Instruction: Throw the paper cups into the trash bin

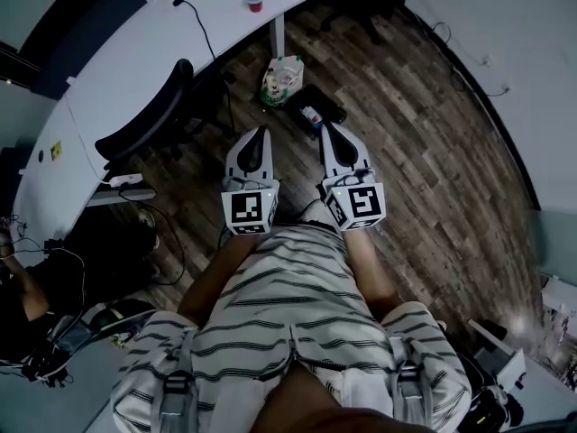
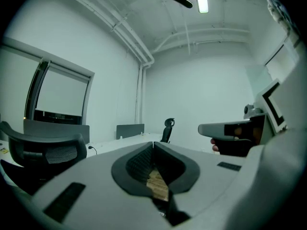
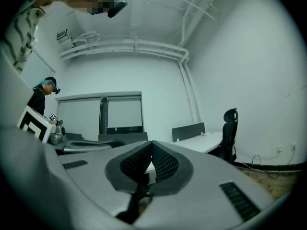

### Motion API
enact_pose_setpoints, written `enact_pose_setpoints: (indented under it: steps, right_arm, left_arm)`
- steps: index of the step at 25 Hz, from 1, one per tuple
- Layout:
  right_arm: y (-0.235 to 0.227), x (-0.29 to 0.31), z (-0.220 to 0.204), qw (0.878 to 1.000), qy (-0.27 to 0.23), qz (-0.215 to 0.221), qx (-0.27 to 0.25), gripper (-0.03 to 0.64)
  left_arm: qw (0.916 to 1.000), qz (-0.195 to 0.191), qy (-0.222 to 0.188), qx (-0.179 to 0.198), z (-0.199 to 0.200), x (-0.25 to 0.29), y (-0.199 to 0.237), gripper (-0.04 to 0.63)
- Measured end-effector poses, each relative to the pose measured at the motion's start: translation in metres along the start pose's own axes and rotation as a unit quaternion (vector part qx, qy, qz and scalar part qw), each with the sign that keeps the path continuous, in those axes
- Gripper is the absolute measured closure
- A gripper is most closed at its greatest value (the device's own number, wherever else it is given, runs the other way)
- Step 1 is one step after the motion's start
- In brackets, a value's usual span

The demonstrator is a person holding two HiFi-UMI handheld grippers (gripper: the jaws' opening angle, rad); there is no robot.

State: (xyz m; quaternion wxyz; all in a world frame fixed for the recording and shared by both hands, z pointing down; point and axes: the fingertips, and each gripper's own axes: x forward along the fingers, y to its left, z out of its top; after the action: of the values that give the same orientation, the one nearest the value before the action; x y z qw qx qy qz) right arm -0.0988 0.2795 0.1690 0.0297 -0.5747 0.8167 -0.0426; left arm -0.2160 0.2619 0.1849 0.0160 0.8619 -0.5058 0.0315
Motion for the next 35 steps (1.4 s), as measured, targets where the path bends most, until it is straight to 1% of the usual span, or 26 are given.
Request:
enact_pose_setpoints:
  steps: [7,13,17,20,25,29,35]
  right_arm:
    - [-0.024,0.0,-0.001,1.0,0.003,0.012,0.008,0.609]
    - [-0.037,-0.003,-0.005,1.0,0.005,0.024,0.015,0.609]
    - [-0.043,0.003,-0.008,0.999,0.007,0.031,0.016,0.609]
    - [-0.047,0.01,-0.011,0.999,0.011,0.031,0.011,0.609]
    - [-0.062,0.035,-0.019,0.999,0.02,0.031,0.018,0.609]
    - [-0.068,0.07,-0.018,0.999,0.023,0.038,0.003,0.609]
    - [-0.08,0.134,-0.015,0.999,0.029,0.043,-0.003,0.609]
  left_arm:
    - [0.9999,0.01,0.005,0.0,-0.003,0.017,-0.021,0.571]
    - [0.9995,0.018,0.023,0.006,-0.014,0.02,-0.045,0.571]
    - [0.9991,0.028,0.032,-0.002,-0.018,0.027,-0.045,0.571]
    - [0.999,0.028,0.036,-0.007,-0.022,0.036,-0.045,0.57]
    - [0.9985,0.029,0.044,-0.009,-0.031,0.064,-0.036,0.57]
    - [0.9981,0.037,0.046,-0.016,-0.031,0.094,-0.014,0.569]
    - [0.9989,0.019,0.042,-0.013,-0.023,0.153,0.015,0.57]
